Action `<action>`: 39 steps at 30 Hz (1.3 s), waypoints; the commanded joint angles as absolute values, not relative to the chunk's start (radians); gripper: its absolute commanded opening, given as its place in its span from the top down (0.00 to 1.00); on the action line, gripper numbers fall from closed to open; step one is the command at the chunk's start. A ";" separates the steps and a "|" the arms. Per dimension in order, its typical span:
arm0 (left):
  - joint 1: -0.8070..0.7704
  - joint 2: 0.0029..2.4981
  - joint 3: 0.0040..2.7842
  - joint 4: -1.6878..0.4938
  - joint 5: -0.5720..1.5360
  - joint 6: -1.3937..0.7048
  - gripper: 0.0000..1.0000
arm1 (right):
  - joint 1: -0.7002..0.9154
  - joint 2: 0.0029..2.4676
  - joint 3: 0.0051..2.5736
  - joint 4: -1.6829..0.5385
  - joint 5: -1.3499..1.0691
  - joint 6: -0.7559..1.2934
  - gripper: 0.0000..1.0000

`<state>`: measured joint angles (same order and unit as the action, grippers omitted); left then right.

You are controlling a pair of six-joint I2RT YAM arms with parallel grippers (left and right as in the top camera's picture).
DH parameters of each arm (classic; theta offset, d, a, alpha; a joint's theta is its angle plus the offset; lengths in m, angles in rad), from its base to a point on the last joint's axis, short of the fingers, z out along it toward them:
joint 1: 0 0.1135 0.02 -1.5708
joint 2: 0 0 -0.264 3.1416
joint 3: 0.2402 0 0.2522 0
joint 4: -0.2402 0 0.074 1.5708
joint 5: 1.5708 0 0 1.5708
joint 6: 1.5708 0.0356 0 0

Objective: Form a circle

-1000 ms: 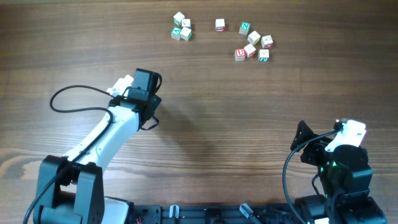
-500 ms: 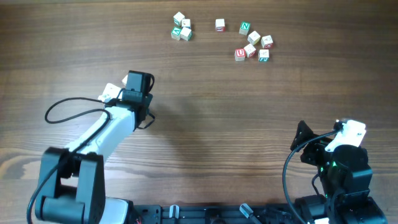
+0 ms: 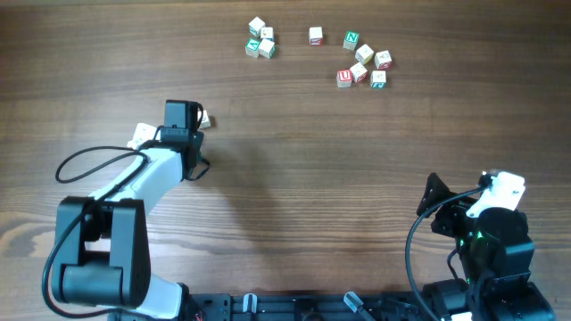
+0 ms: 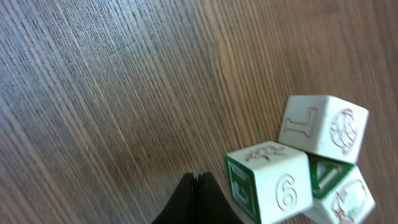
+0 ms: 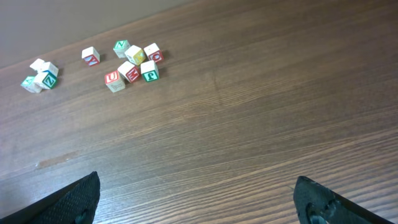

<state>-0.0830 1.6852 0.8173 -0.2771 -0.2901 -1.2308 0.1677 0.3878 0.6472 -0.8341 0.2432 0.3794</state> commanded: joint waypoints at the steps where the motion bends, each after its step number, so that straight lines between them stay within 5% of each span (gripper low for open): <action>1: -0.072 1.711 0.811 -0.269 -0.278 -1.243 0.96 | 0.169 0.391 0.643 -0.832 0.237 0.369 0.00; 39: -0.035 1.711 0.811 -0.194 -0.250 -1.243 0.96 | 0.169 0.391 0.643 -0.832 0.237 0.369 0.00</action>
<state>-0.0380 1.6989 0.8169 -0.1986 -0.2695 -1.2331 0.1673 0.3878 0.6472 -0.8337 0.2432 0.3794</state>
